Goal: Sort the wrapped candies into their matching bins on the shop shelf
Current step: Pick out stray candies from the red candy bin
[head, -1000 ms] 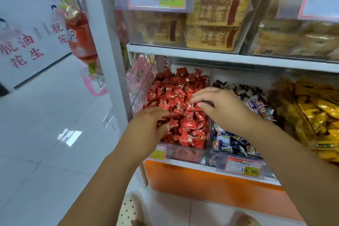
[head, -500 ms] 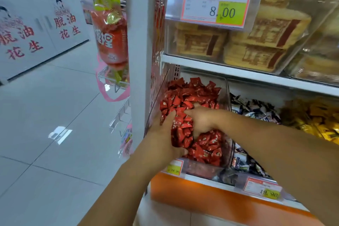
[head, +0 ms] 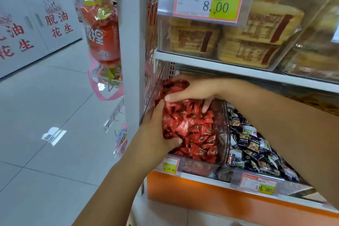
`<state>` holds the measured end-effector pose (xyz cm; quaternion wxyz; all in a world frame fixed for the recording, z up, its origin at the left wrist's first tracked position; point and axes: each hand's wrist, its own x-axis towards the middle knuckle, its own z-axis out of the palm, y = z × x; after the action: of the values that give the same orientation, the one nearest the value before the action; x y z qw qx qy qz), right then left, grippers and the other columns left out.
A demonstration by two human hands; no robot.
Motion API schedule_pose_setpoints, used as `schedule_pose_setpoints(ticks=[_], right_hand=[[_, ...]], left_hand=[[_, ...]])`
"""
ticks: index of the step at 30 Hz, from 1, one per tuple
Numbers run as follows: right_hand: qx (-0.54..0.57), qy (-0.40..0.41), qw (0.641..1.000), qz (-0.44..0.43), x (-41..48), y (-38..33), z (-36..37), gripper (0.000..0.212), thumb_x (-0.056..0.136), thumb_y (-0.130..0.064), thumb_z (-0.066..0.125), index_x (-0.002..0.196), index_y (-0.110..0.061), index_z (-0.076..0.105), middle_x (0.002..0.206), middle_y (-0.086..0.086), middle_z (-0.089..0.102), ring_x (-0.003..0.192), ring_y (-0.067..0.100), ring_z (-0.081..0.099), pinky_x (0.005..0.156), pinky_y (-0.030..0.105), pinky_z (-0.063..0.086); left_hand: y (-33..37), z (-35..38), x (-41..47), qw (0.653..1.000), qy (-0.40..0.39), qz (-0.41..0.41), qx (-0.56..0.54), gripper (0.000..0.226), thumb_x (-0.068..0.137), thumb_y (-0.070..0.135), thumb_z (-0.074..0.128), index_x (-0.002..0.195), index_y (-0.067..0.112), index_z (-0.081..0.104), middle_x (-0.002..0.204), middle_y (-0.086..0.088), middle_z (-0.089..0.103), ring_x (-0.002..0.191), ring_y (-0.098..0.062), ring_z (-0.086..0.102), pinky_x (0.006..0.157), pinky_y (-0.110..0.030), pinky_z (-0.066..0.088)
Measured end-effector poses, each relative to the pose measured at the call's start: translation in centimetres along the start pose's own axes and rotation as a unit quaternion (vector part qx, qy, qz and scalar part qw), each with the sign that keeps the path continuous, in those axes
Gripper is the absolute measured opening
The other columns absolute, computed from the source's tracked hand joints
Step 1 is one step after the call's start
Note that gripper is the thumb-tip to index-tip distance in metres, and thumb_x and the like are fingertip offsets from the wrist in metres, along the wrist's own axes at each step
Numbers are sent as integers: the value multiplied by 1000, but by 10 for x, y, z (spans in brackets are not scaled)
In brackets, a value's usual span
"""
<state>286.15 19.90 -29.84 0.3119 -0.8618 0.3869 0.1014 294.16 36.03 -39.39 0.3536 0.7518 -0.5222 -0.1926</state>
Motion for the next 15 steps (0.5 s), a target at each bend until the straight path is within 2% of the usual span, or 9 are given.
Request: schedule_pose_setpoints(ticks=[1,3,5,6,8,9,12,14,15], right_hand=[[-4,2,1000,8,0,2,-3,78,81,-59,62,144,-26,31,128,3,45,107,26,60,71,37,60],[-77,11,997,17,5,14,-9,51,93,-40,57,134,-13,46,113,3,55,93,22,63,71,29,56],[-206,-19,978,35,11,28,-8,37,92,-21,60,127,-9,56,119,8,61,93,19,58,77,27,48],[-265,-53,962,48,13,33,-3,49,87,-21,66,133,-12,52,130,8,56,103,19,55,84,28,45],[-338,-131,927,94,21,41,11,89,74,-32,79,148,-19,30,149,6,37,129,24,43,102,33,41],[-362,-158,912,109,25,43,18,102,70,-39,81,151,-20,22,153,6,30,134,26,37,106,36,39],[-426,-207,871,133,45,45,40,107,65,-57,77,150,-19,25,153,8,27,135,29,35,107,42,39],[-463,-212,852,122,54,49,50,100,70,-61,72,149,-18,29,153,9,24,134,30,35,107,43,40],[-469,-195,855,105,56,51,53,98,73,-58,71,150,-16,27,152,10,21,134,30,34,107,43,40]], left_hand=[[0,0,0,1000,2,4,2,109,74,35,79,152,35,3,156,4,22,139,-15,29,107,-27,30],[1,-1,-2,1000,-8,9,10,108,75,34,78,152,36,1,158,6,15,141,-13,25,107,-24,28],[1,0,-4,1000,-20,8,21,108,77,34,77,150,39,-1,159,8,8,142,-12,23,107,-23,28],[1,0,-3,999,-26,6,26,107,77,34,77,150,40,-2,159,9,5,142,-12,23,107,-22,28],[1,2,-1,999,-39,2,33,107,77,34,77,149,41,-2,159,11,0,143,-12,21,107,-21,27],[1,3,0,998,-45,-1,34,108,76,35,77,149,42,-2,159,11,-2,144,-12,19,107,-22,27],[2,6,4,997,-60,-18,50,109,75,36,78,149,44,-2,159,10,-10,145,-15,15,109,-25,26],[2,7,6,996,-68,-32,56,109,75,37,79,149,45,-1,159,9,-13,145,-16,15,110,-26,26],[1,8,6,995,-69,-35,55,109,75,37,79,149,45,0,159,10,-14,145,-16,16,110,-26,25]])
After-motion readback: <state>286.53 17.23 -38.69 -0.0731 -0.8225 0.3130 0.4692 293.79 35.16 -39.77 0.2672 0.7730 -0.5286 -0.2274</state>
